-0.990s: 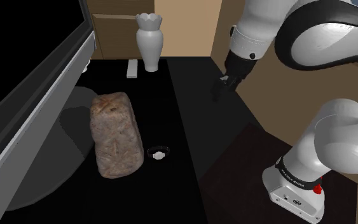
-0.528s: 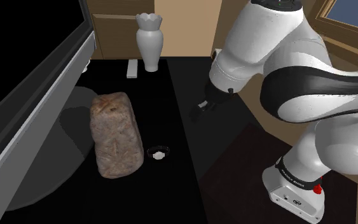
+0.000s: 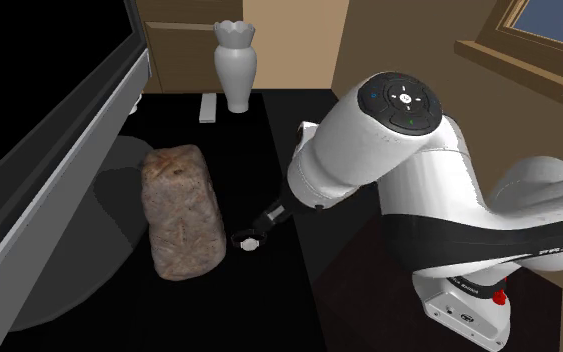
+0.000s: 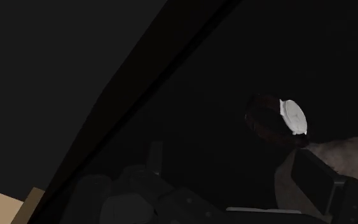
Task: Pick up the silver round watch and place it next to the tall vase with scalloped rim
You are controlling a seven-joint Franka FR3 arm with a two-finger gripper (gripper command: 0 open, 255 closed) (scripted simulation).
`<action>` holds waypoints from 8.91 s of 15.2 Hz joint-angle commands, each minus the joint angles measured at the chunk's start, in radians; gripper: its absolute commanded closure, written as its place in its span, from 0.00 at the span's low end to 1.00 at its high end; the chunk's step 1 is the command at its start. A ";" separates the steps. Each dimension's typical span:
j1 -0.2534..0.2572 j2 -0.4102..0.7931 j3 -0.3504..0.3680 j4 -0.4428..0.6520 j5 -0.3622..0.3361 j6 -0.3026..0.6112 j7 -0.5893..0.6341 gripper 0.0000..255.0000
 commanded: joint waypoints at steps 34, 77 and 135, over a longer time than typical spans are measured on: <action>-0.465 0.153 0.577 0.221 -0.195 -0.081 0.387 0.00; -0.377 0.122 0.464 0.369 -0.133 -0.399 0.338 1.00; -0.339 0.120 0.145 0.968 -0.176 -0.973 -0.009 1.00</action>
